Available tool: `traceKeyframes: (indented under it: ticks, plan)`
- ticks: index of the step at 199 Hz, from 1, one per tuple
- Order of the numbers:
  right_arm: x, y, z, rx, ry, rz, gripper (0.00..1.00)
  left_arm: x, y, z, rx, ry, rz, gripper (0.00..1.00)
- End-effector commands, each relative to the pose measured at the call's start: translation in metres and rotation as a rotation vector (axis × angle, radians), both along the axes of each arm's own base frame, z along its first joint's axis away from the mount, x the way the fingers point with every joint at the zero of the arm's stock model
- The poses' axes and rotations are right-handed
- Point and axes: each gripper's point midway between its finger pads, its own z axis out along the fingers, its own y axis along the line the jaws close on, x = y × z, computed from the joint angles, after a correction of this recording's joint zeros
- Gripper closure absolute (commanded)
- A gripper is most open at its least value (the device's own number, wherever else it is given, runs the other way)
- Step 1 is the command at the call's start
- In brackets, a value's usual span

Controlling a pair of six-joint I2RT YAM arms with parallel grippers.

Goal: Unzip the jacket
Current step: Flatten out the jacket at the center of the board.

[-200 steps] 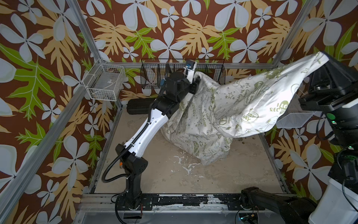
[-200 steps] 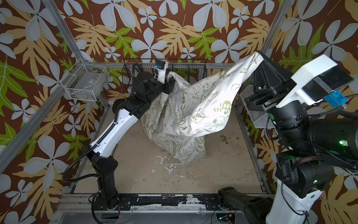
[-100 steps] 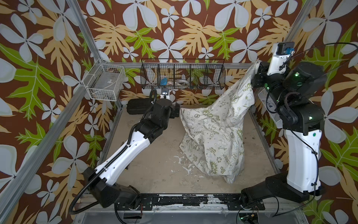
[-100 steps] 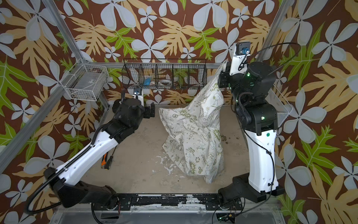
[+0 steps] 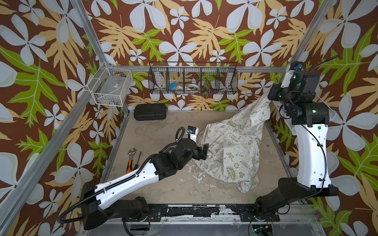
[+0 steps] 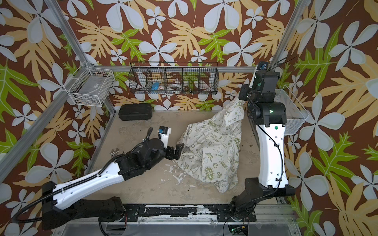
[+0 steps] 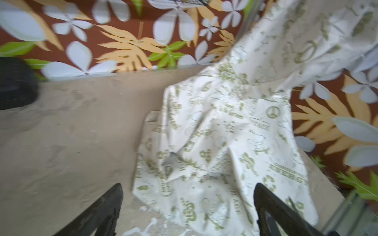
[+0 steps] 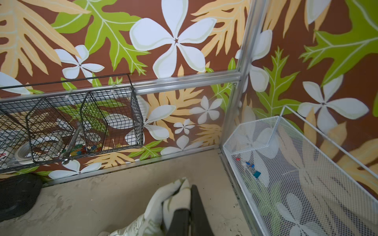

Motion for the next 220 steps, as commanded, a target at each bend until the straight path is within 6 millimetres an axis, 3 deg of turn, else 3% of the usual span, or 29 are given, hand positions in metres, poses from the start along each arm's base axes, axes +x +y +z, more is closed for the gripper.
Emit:
traceKeyframes:
  ticks: [1, 17, 32, 62, 86, 97, 108, 116, 128, 142, 153, 166, 170, 180, 182, 186, 189, 190, 196, 204, 212, 220]
  plan:
    - [-0.01, -0.013, -0.003, 0.034, -0.004, -0.068, 1.0, -0.029, -0.077, -0.001, -0.122, 0.062, -0.145, 0.0]
    - [-0.017, -0.017, -0.011, 0.086, 0.009, -0.054, 1.0, -0.062, -0.131, -0.013, -0.147, 0.133, -0.265, 0.0]
    - [-0.024, -0.022, -0.02, 0.154, 0.019, -0.046, 1.0, -0.082, -0.159, -0.033, -0.133, 0.211, -0.309, 0.0]
    - [-0.03, -0.015, -0.041, 0.215, 0.076, -0.017, 1.0, -0.096, -0.175, -0.091, -0.057, 0.332, -0.292, 0.0]
    - [-0.031, -0.005, -0.054, 0.254, 0.117, 0.023, 1.0, -0.074, -0.171, -0.148, 0.085, 0.314, -0.202, 0.05]
    - [-0.034, -0.002, -0.054, 0.265, 0.118, 0.035, 1.0, -0.055, -0.165, -0.174, 0.136, 0.322, -0.174, 0.14]
    - [-0.038, 0.0, -0.051, 0.271, 0.107, 0.05, 1.0, -0.031, -0.156, -0.195, 0.143, 0.356, -0.159, 0.33]
    - [-0.04, 0.002, -0.049, 0.276, 0.102, 0.057, 1.0, -0.008, -0.145, -0.204, 0.134, 0.365, -0.136, 0.55]
    - [-0.044, 0.002, -0.048, 0.29, 0.099, 0.054, 1.0, 0.033, -0.124, -0.206, 0.107, 0.342, -0.088, 0.77]
    - [-0.044, 0.003, -0.053, 0.316, 0.104, 0.048, 1.0, 0.084, -0.103, -0.198, 0.102, 0.287, -0.051, 0.83]
    - [-0.045, -0.003, -0.063, 0.34, 0.124, 0.018, 1.0, 0.122, -0.096, -0.19, 0.13, 0.234, -0.057, 0.84]
    - [-0.047, -0.017, -0.074, 0.376, 0.138, -0.035, 1.0, 0.166, -0.105, -0.177, 0.185, 0.172, -0.093, 0.86]
    - [-0.047, -0.021, -0.078, 0.385, 0.146, -0.055, 1.0, 0.177, -0.112, -0.168, 0.19, 0.149, -0.112, 0.86]
    - [-0.049, -0.03, -0.084, 0.389, 0.155, -0.098, 1.0, 0.203, -0.132, -0.169, 0.233, 0.129, -0.169, 0.87]
    - [-0.049, -0.031, -0.084, 0.388, 0.155, -0.104, 1.0, 0.204, -0.135, -0.175, 0.247, 0.137, -0.184, 0.87]
    - [-0.049, -0.033, -0.086, 0.385, 0.159, -0.12, 1.0, 0.212, -0.146, -0.174, 0.248, 0.128, -0.209, 0.87]
    - [-0.049, -0.035, -0.086, 0.383, 0.16, -0.129, 1.0, 0.218, -0.156, -0.162, 0.23, 0.104, -0.228, 0.87]
    - [-0.049, -0.035, -0.087, 0.382, 0.162, -0.131, 1.0, 0.219, -0.156, -0.169, 0.238, 0.112, -0.232, 0.87]
    - [-0.049, -0.04, -0.087, 0.375, 0.162, -0.158, 1.0, 0.225, -0.168, -0.166, 0.182, 0.105, -0.265, 0.87]
    - [-0.047, -0.045, -0.087, 0.363, 0.166, -0.18, 1.0, 0.233, -0.174, -0.158, 0.013, 0.123, -0.264, 0.75]
    - [-0.045, -0.048, -0.087, 0.351, 0.172, -0.197, 0.97, 0.241, -0.172, -0.151, -0.103, 0.145, -0.245, 0.48]
    - [-0.043, -0.051, -0.087, 0.342, 0.178, -0.21, 0.96, 0.246, -0.17, -0.149, -0.124, 0.152, -0.22, 0.31]
